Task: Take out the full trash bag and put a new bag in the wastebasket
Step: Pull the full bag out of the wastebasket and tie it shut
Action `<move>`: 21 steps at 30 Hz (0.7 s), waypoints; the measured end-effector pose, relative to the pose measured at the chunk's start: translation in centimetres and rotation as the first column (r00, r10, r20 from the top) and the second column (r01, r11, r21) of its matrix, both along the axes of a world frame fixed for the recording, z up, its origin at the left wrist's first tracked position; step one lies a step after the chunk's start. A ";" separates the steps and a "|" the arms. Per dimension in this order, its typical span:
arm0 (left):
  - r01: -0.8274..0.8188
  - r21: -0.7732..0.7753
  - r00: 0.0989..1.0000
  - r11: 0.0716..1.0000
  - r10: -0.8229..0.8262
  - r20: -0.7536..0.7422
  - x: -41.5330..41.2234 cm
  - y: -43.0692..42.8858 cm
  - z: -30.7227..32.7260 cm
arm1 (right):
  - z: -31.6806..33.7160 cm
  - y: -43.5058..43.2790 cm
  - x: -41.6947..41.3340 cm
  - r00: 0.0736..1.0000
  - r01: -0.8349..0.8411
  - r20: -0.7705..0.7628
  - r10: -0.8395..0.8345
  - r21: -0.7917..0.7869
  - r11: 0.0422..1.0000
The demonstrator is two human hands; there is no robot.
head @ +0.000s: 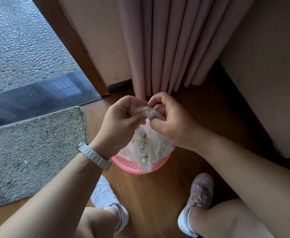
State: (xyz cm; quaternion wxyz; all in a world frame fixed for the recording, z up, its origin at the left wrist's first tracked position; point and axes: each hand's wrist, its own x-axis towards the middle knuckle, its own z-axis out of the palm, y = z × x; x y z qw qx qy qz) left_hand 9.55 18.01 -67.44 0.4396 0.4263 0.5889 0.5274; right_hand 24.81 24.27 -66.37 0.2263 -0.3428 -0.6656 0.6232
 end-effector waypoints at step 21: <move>0.073 -0.080 0.919 0.994 -0.036 0.391 -1.4 -0.1 -0.4 | 0.2 0.4 0.6 0.993 0.054 0.049 -0.104 0.598 0.800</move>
